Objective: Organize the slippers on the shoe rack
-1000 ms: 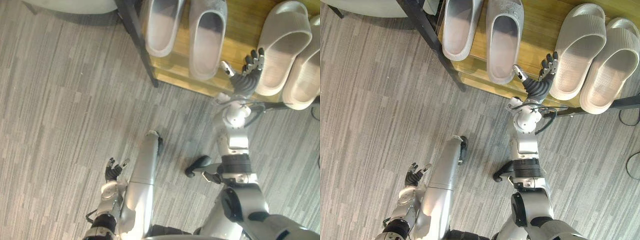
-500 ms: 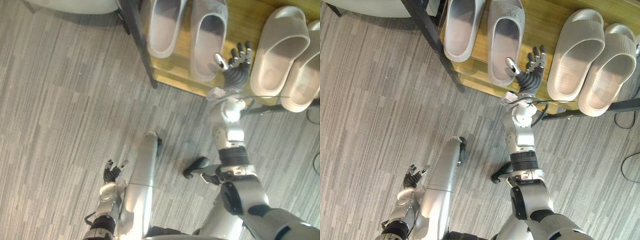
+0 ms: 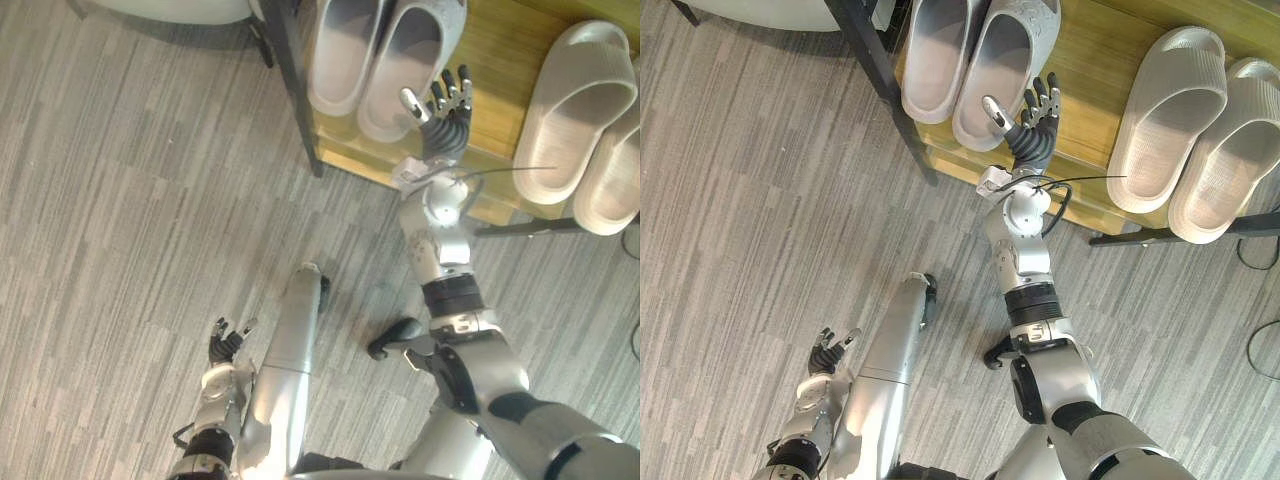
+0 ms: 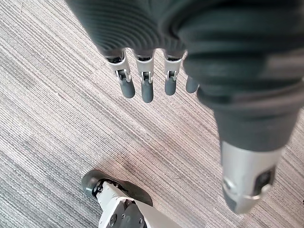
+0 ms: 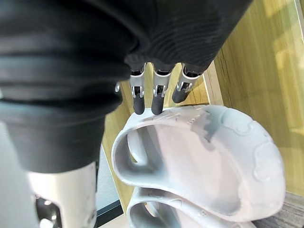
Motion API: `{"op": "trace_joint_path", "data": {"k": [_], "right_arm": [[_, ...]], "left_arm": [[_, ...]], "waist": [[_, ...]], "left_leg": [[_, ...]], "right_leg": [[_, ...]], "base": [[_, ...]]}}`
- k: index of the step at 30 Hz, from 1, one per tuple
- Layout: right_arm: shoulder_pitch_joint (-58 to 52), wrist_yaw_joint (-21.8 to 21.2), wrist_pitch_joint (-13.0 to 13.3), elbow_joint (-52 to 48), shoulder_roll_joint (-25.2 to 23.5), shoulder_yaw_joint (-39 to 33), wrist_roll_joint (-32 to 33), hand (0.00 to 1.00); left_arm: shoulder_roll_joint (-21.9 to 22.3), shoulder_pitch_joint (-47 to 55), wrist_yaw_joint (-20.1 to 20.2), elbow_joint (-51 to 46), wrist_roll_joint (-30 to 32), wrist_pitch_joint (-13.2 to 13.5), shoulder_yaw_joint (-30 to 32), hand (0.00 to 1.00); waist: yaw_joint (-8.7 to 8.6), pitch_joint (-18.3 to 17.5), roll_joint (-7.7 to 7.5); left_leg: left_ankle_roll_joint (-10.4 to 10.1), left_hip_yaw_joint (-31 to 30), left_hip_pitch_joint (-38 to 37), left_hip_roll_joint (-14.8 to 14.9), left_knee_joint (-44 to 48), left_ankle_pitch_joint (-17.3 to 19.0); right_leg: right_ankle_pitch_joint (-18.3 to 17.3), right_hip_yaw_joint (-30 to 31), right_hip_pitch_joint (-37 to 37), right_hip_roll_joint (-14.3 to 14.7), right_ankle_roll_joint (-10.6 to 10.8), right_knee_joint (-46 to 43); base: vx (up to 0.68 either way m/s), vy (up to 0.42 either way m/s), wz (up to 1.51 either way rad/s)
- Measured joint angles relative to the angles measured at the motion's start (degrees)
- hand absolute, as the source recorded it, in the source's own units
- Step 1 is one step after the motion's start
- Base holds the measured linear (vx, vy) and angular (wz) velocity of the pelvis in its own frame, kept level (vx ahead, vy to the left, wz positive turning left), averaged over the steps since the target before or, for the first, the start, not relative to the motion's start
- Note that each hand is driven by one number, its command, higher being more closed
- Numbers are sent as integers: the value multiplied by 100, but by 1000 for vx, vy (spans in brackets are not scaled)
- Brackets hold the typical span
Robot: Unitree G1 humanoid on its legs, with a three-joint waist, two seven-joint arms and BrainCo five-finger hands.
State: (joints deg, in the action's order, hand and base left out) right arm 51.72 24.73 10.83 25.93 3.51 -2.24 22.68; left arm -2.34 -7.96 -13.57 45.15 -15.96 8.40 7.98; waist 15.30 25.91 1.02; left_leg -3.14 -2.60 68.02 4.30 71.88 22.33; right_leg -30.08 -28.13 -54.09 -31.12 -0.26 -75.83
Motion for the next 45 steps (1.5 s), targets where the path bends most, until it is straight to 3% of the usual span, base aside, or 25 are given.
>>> {"op": "trace_joint_path", "data": {"k": [5,14,18,26,32,37,39,42,45], "right_arm": [[106,23,-9,228,135,-51,49,0],[186,62,-102,194,243,-88,-21,0],[-59,60,-205,-312,352,-102,-126,0],[-1182,36,-233,-1693,363,-9,-709,0],[-2301,-277,-226,-2394,318,378,-1203,0],[-3395,-800,-224,-2461,362,575,-1693,0],[-3841,-1009,-227,-2113,411,573,-1845,0],[-4364,-1172,-238,-1482,497,556,-2051,0],[-4828,-1296,-254,-867,585,361,-2197,0]], "left_arm": [[101,-40,-3,66,-4,-1,5,0],[111,-43,1,60,-135,-1,6,0],[120,-40,11,45,-217,-3,-2,0],[82,236,48,-101,-446,9,8,0],[-28,652,212,-137,-444,15,-12,0],[-264,897,387,-105,-434,47,-276,0],[-452,980,440,-40,-423,80,-493,0],[-617,1031,537,120,-250,74,-688,0],[-628,1067,643,244,17,21,-919,0]], "waist": [[59,-84,144],[57,-89,153],[28,-88,152],[-258,-80,138],[-459,-69,94],[-624,-139,-129],[-708,-317,-316],[-835,-554,-454],[-961,-810,-483]], "left_leg": [[-11,-13,12,1,3,0],[-16,28,-7,12,-11,-5],[-8,68,-128,17,-9,-1],[92,318,-907,122,-171,94],[97,584,-2170,205,-1068,10],[30,703,-3376,81,-2338,-427],[12,721,-3838,4,-3030,-666],[-1,752,-4402,-41,-3881,-966],[19,828,-4925,-141,-4723,-1309]], "right_leg": [[-4,-8,-11,1,-6,-9],[-6,45,-45,1,-9,-11],[-5,109,35,1,-9,-11],[-5,262,599,32,108,163],[276,157,1695,213,151,1043],[697,-214,2865,349,224,2194],[920,-357,3280,472,281,2804],[1258,-524,3792,710,349,3642],[1607,-602,4185,884,432,4410]], "base": [[0,0,0],[0,0,0],[2,-1,-1],[-4,-4,-10],[41,-15,-10],[113,-22,8],[135,-15,9],[134,-6,0],[109,37,-3]]}}
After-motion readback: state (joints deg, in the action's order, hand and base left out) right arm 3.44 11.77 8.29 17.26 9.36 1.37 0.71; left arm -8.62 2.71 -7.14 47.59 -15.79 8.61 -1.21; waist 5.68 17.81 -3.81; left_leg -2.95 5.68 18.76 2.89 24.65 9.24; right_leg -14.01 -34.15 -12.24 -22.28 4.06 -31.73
